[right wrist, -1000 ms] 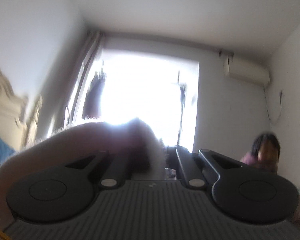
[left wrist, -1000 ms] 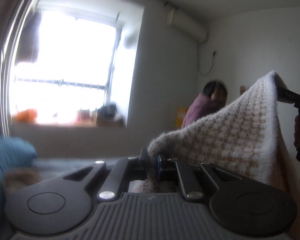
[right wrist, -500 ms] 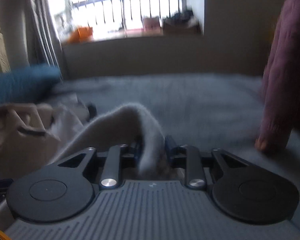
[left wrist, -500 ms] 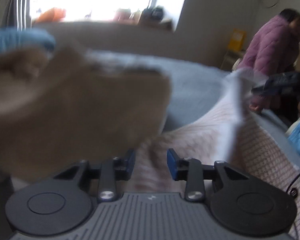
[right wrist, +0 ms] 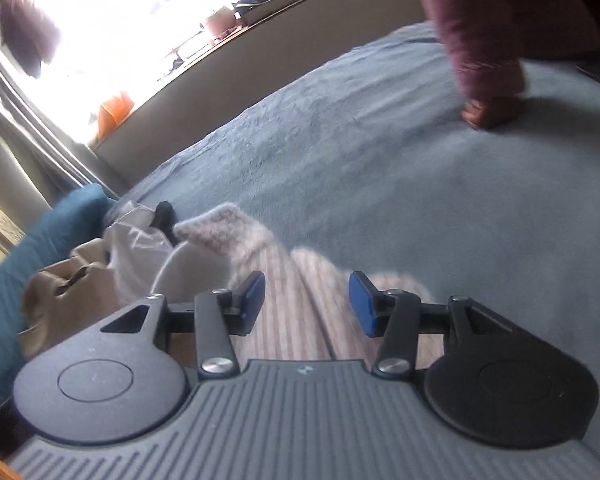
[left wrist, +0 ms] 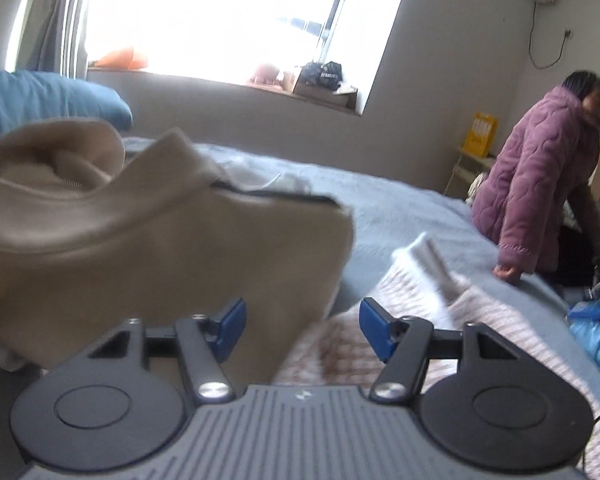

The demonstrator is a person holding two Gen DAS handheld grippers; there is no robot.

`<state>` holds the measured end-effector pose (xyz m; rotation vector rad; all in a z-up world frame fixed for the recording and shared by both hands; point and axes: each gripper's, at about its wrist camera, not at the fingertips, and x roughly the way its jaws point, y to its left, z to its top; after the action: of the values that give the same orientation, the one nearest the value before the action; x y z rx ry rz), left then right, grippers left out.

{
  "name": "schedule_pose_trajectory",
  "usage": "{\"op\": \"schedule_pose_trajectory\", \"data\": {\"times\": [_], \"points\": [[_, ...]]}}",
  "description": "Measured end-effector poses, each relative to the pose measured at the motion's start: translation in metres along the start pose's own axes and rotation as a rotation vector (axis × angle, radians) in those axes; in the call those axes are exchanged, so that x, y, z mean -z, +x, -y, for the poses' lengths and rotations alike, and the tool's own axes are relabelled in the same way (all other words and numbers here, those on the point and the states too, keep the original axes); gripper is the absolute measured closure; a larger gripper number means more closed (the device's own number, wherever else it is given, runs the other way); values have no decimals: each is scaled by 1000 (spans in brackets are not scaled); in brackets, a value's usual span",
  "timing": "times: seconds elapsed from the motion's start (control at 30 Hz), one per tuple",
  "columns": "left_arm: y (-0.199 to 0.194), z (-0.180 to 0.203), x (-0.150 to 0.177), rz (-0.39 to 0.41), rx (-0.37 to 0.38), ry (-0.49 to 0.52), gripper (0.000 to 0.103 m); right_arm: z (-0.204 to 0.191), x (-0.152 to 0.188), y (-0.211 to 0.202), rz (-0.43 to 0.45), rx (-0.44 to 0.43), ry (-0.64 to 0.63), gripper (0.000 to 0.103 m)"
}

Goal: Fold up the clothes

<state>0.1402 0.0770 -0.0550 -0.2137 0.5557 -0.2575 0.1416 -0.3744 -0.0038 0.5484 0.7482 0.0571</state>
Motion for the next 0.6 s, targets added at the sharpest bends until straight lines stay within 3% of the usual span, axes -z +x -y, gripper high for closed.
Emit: {"op": "schedule_pose_trajectory", "data": {"times": [0.1, 0.23, 0.43, 0.53, 0.6], "points": [[-26, 19, -5, 4, 35, 29, 36, 8, 29, -32, -3, -20, 23, 57], [-75, 41, 2, 1, 82, 66, 29, -4, 72, -63, -20, -62, -36, 55], [-123, 84, 37, -42, 136, 174, 28, -36, 129, -135, -5, -53, -222, 52], [-129, 106, 56, -94, 165, 191, 28, -55, 157, -162, -30, -85, -310, 50], [-129, 117, 71, -133, 141, 210, 28, -72, 176, -170, -65, -102, -393, 49]]}}
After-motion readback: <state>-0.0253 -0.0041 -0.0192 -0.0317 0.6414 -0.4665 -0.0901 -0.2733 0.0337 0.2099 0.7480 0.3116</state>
